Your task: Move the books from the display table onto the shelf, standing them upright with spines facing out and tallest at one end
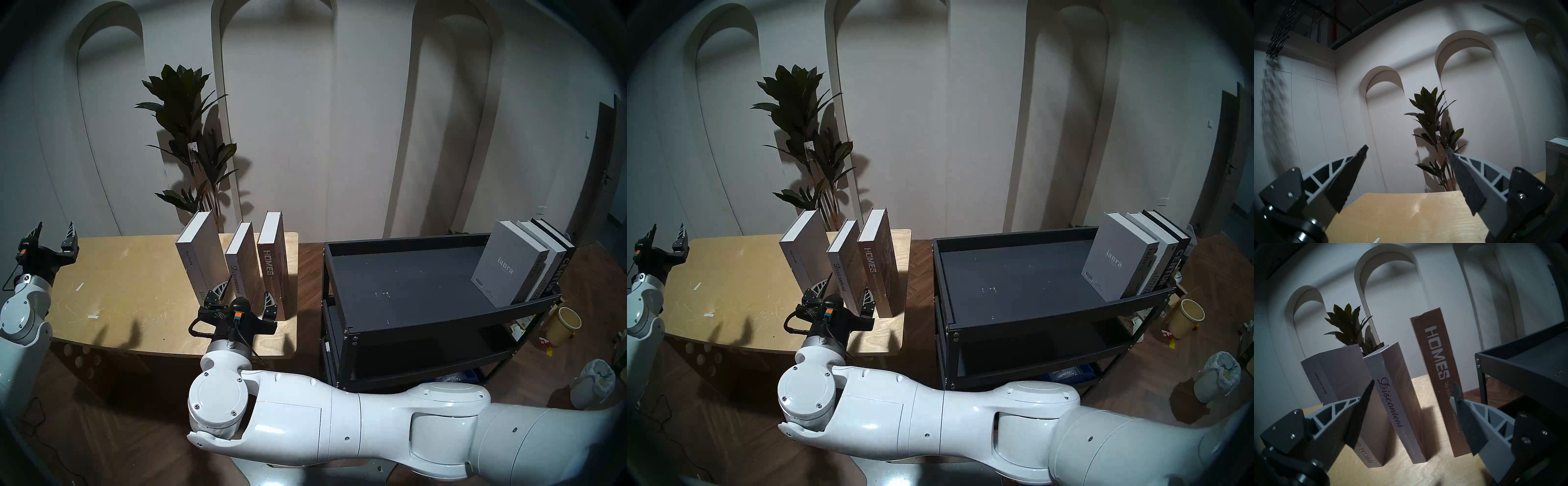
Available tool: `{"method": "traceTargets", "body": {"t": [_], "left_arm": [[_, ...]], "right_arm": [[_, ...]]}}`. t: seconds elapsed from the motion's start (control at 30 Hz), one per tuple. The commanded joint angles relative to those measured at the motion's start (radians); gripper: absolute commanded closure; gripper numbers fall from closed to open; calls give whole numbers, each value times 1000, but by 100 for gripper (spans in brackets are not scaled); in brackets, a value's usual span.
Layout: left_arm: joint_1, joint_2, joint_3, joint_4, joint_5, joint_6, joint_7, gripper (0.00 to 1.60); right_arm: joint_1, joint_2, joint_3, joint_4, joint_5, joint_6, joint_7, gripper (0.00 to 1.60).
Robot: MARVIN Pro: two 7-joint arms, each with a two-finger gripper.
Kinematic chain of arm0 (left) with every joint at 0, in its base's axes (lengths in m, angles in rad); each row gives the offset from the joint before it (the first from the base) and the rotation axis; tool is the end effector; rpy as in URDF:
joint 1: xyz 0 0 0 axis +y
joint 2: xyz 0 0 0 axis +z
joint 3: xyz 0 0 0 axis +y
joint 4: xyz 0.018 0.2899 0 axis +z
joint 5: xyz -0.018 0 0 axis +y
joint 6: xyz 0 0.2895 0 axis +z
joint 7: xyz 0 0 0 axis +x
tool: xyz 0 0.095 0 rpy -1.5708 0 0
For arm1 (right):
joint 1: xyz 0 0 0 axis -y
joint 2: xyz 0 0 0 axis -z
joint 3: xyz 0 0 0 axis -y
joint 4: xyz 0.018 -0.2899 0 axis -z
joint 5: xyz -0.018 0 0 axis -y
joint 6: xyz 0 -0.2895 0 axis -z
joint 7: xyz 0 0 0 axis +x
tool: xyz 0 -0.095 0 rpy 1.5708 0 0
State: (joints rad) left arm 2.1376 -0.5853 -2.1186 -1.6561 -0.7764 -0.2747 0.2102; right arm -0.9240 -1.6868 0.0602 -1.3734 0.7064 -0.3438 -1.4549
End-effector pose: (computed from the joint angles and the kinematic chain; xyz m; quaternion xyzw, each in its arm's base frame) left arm 0.2958 0.3554 -0.1351 -0.6053 -0.0254 -0.7598 0.2358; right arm 0.3066 0.3391 -0.2534 -0.7096 0.1101 -0.6864 0.1148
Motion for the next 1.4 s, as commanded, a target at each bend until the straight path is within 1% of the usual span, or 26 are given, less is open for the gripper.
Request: {"method": "traceTargets", "body": {"t": [0.0, 0.07, 0.23, 0.6, 0.8, 0.87, 1.1, 1.23, 1.37], "left_arm": [[11, -6, -44, -13, -6, -17, -28, 0], [18, -11, -55, -15, -8, -19, -44, 0], [28, -16, -69, -18, -13, -20, -66, 0], [46, -25, -96, -23, -33, -17, -112, 0], [52, -26, -104, -24, -40, -16, -126, 0], [55, -27, -108, -24, -44, -15, -135, 0], [61, -28, -116, -25, -52, -14, -149, 0], [64, -28, -120, -25, -56, -13, -156, 0], [66, -28, -121, -25, -58, -13, -159, 0]], "right_arm": [[64, -97, -29, 36, -44, -51, -29, 0], [76, -121, -43, 70, -54, -70, -29, 0], [81, -145, -44, 110, -68, -91, -29, 0], [71, -192, 11, 227, -102, -112, -29, 0], [77, -213, 25, 268, -116, -115, -27, 0], [85, -225, 27, 294, -119, -117, -25, 0], [100, -255, 24, 361, -114, -121, -21, 0], [113, -278, 26, 422, -95, -127, -19, 0], [121, -294, 25, 462, -84, -133, -17, 0]]}}
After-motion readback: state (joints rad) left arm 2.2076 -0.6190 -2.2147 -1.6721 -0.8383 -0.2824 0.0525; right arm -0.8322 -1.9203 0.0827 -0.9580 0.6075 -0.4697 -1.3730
